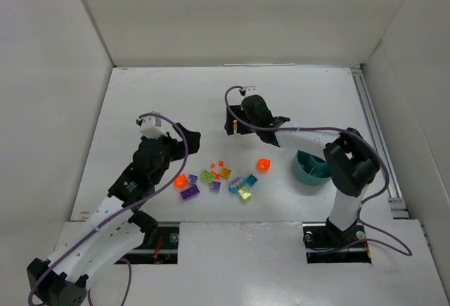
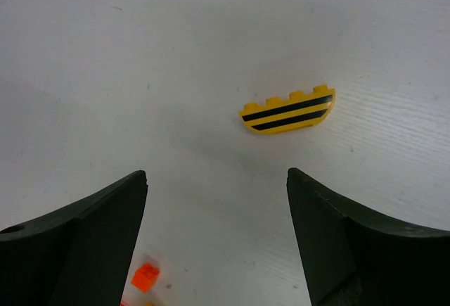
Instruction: Sort the legos into containers by color
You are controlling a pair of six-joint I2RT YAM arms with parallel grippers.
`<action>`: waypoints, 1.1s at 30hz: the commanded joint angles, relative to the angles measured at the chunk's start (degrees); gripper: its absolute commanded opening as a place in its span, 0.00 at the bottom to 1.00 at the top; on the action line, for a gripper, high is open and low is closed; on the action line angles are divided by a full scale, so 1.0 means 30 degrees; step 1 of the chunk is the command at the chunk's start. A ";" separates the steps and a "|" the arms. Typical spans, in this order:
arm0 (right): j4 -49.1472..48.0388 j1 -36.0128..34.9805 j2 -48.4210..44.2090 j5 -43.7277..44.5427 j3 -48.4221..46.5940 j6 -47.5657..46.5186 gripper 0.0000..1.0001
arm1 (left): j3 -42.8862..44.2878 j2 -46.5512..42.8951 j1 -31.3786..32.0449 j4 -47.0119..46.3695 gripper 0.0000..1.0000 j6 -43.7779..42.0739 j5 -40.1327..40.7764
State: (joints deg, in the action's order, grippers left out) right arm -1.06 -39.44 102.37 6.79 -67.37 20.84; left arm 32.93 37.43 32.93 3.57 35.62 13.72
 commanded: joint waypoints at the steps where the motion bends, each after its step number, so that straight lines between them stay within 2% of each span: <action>1: 0.0556 -0.0037 0.1204 -0.0036 -0.2119 0.4383 0.84 | -0.0282 -0.0785 0.0069 -0.0547 1.00 0.0345 -0.0614; 9: 0.1846 -0.0037 0.2701 0.2216 -0.2825 0.6615 0.83 | -0.1482 -0.2220 0.0069 -0.1484 1.00 -0.0093 -0.2256; 14: 0.2022 0.0313 0.3990 0.2396 -0.3787 0.7116 0.83 | -0.1863 -0.3158 0.0069 -0.1660 1.00 -0.0095 -0.2257; 18: 0.3366 0.0315 0.5133 0.2748 -0.5134 0.7496 0.81 | -0.2039 -0.3568 0.0069 -0.1660 1.00 -0.0095 -0.2082; 25: 0.7145 0.0315 0.6539 0.5909 -0.7948 0.8168 0.78 | -0.2216 -0.3746 0.0069 -0.1660 1.00 -0.0095 -0.2082; 30: 0.7385 0.0315 0.7624 0.6146 -0.8418 0.8786 0.78 | -0.2216 -0.3746 0.0069 -0.1486 1.00 0.0081 -0.1701; 33: 0.8407 0.0489 0.8590 0.6320 -0.9648 0.8786 0.74 | -0.2216 -0.3746 0.0069 -0.1484 1.00 0.0081 -0.1701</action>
State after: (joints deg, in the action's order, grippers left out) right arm 19.49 -38.85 125.08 23.92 -93.19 45.58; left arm 26.63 26.85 32.95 1.43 36.07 8.03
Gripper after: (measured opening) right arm 0.745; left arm 0.997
